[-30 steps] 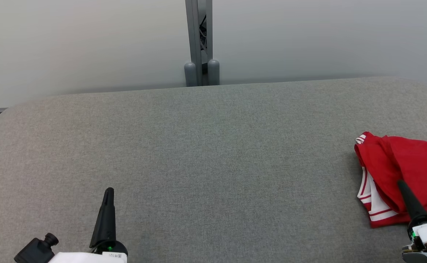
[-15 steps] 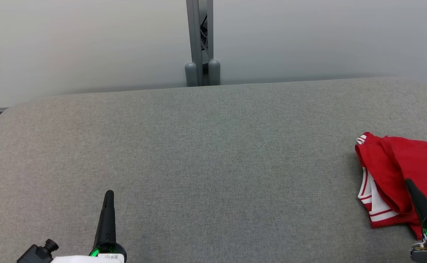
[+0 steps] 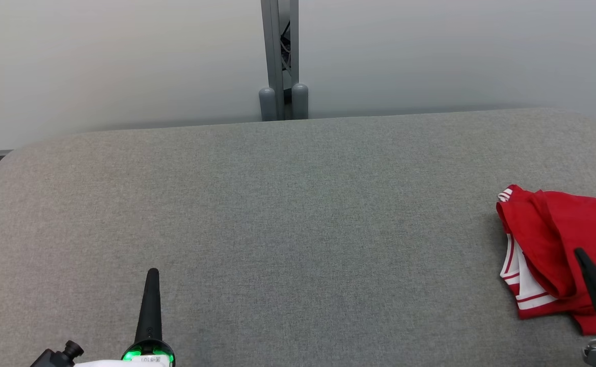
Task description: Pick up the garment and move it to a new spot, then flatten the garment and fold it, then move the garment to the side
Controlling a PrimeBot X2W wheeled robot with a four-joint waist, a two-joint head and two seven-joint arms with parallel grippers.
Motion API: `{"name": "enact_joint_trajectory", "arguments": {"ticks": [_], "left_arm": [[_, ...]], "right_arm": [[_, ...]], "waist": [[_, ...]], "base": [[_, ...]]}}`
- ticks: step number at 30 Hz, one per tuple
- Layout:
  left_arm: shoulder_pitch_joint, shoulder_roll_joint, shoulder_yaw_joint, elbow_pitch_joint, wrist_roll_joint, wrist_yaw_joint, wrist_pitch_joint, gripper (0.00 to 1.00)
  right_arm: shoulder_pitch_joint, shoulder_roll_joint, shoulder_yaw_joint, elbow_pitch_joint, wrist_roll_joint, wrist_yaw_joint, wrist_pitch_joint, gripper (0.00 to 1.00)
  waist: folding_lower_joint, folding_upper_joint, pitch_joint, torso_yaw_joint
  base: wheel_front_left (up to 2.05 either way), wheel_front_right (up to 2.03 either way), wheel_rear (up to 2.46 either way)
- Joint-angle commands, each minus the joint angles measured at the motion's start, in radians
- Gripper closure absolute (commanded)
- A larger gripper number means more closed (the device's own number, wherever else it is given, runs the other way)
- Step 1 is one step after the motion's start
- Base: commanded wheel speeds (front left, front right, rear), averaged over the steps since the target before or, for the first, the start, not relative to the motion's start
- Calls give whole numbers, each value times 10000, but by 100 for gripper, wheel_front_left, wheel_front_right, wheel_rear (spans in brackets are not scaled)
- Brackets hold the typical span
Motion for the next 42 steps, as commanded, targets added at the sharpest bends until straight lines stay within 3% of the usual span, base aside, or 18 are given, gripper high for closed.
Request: {"name": "enact_joint_trajectory", "arguments": {"ticks": [1, 42], "left_arm": [[35, 20, 22, -89, -139, -96, -29, 100], [277, -313, -12, -146, -2464, -450, -164, 100]], "right_arm": [[-186, -51, -104, -8, 201, 1, 114, 100], [-424, -16, -1250, 436, 2602, 0, 1656, 100]], "waist": [[0, -1, 0, 2], [0, -1, -17, 62]], "base": [[0, 0, 0], [0, 0, 0]]}}
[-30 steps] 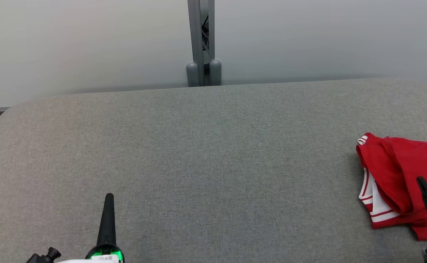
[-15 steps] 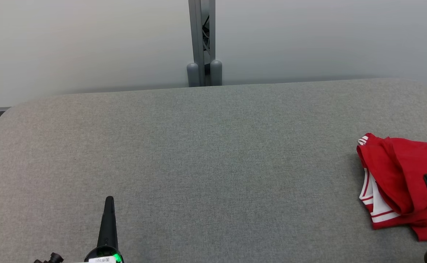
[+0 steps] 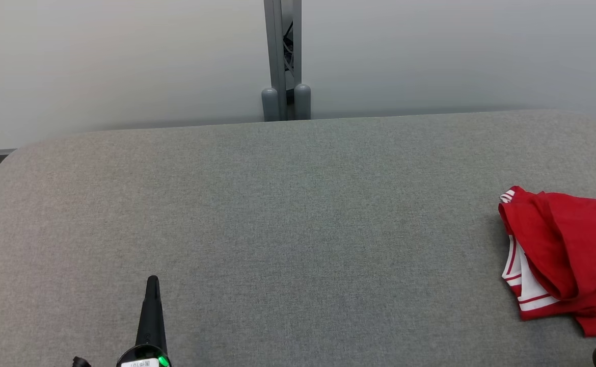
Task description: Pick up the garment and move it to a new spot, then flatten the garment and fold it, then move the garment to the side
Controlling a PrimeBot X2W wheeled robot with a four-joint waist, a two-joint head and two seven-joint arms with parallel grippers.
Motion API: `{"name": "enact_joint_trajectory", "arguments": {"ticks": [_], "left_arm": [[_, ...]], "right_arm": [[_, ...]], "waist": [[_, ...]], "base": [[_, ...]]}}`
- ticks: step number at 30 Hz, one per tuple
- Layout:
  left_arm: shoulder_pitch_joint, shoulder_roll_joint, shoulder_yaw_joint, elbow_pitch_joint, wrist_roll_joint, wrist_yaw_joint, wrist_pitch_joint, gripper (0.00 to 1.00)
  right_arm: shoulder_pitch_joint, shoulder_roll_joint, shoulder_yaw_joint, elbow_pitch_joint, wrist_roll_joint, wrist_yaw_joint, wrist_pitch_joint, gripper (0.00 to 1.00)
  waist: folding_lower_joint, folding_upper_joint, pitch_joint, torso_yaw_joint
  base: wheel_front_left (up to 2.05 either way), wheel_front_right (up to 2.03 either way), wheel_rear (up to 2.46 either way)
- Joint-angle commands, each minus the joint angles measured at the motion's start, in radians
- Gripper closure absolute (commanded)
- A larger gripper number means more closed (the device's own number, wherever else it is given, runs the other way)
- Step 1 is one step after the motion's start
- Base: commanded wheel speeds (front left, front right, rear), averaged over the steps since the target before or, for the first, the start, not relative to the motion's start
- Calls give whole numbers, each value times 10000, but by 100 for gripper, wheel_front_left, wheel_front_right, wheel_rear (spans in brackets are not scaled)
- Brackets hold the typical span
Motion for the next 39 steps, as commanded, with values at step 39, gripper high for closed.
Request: {"name": "enact_joint_trajectory", "arguments": {"ticks": [39], "left_arm": [[72, 28, 19, -29, -11, -30, -16, 100]], "right_arm": [[-98, 10, -87, 19, 8, 0, 90, 100]], "waist": [[0, 0, 0, 0]], "base": [[0, 0, 0]]}}
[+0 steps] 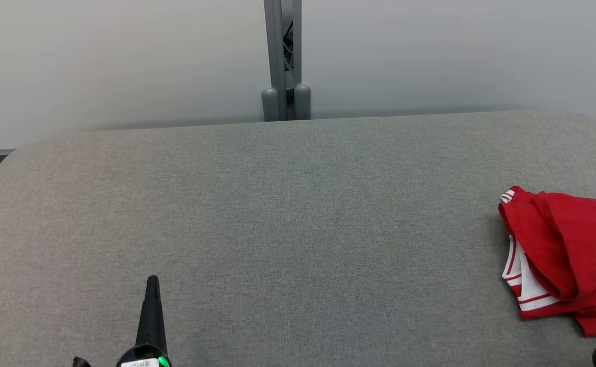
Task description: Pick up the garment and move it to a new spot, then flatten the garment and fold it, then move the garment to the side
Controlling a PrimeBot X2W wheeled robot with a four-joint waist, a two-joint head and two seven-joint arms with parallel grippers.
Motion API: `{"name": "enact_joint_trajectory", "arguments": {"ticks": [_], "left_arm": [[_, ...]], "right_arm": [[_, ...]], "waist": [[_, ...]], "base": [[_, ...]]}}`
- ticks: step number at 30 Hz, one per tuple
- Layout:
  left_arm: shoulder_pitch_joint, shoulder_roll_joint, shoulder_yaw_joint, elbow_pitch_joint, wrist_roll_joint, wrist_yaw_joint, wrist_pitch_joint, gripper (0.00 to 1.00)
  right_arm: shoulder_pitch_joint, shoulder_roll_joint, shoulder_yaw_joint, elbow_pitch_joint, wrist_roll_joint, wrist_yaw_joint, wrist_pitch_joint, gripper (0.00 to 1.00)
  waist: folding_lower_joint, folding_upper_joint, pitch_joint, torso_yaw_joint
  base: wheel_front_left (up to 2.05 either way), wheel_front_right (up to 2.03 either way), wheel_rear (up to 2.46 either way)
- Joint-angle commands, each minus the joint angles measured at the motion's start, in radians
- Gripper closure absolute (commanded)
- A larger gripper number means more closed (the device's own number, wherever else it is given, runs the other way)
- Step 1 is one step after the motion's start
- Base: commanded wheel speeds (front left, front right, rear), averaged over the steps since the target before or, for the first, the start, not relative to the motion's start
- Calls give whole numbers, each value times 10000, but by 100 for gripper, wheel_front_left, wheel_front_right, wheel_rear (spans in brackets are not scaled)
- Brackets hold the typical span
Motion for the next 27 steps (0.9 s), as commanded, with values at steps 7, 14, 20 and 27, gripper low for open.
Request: {"name": "enact_joint_trajectory", "arguments": {"ticks": [7, 14, 20, 27], "left_arm": [[69, 29, 19, -26, -2, -30, -12, 100], [69, 29, 19, -27, -2, -30, -12, 100], [70, 29, 20, -27, -3, -30, -12, 100], [70, 29, 20, -27, -3, -30, -12, 100]], "right_arm": [[-95, -26, -35, 19, 14, 0, 40, 100], [-95, -22, -43, 19, 6, 0, 49, 100], [-89, -18, -48, 18, 1, 0, 40, 100], [-84, -14, -50, 18, -6, 0, 46, 100]], "waist": [[0, 0, 0, 0], [0, 0, 0, 0], [0, 0, 0, 0], [0, 0, 0, 0]], "base": [[0, 0, 0], [0, 0, 0], [0, 0, 0], [0, 0, 0]]}}
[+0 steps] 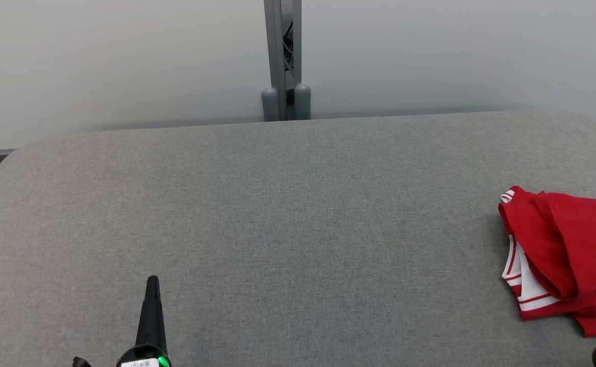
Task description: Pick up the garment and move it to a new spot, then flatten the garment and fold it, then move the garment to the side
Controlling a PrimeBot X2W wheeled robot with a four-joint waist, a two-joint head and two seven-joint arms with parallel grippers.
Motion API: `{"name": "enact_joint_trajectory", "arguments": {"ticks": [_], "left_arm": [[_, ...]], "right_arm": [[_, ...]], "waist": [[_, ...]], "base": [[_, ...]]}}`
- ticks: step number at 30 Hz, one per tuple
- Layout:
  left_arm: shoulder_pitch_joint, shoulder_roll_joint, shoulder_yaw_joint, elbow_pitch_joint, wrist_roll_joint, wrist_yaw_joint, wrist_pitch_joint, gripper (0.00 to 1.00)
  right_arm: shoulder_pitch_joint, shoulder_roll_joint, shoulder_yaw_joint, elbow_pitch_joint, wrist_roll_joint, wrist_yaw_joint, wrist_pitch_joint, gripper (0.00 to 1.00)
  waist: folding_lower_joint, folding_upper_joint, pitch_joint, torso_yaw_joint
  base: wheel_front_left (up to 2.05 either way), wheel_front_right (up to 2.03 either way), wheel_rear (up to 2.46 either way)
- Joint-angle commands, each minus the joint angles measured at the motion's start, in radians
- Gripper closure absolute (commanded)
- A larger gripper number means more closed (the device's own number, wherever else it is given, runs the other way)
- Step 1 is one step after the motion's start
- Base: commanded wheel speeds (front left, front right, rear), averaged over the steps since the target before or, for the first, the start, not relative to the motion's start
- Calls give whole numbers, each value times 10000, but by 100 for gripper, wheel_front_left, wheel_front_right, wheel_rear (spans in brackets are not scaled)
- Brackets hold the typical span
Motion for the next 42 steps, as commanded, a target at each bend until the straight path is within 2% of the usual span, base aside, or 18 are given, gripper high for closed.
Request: {"name": "enact_joint_trajectory", "arguments": {"ticks": [1, 42], "left_arm": [[70, 29, 20, -27, -3, -30, -12, 100], [70, 29, 21, -28, -4, -30, -12, 100]], "right_arm": [[-59, -25, -36, 18, -3, 0, 26, 100], [-66, -15, -53, 17, -20, 0, 44, 100]], "waist": [[-1, 0, 0, 0], [-1, 0, 0, 0]], "base": [[0, 0, 0], [0, 0, 0]]}}
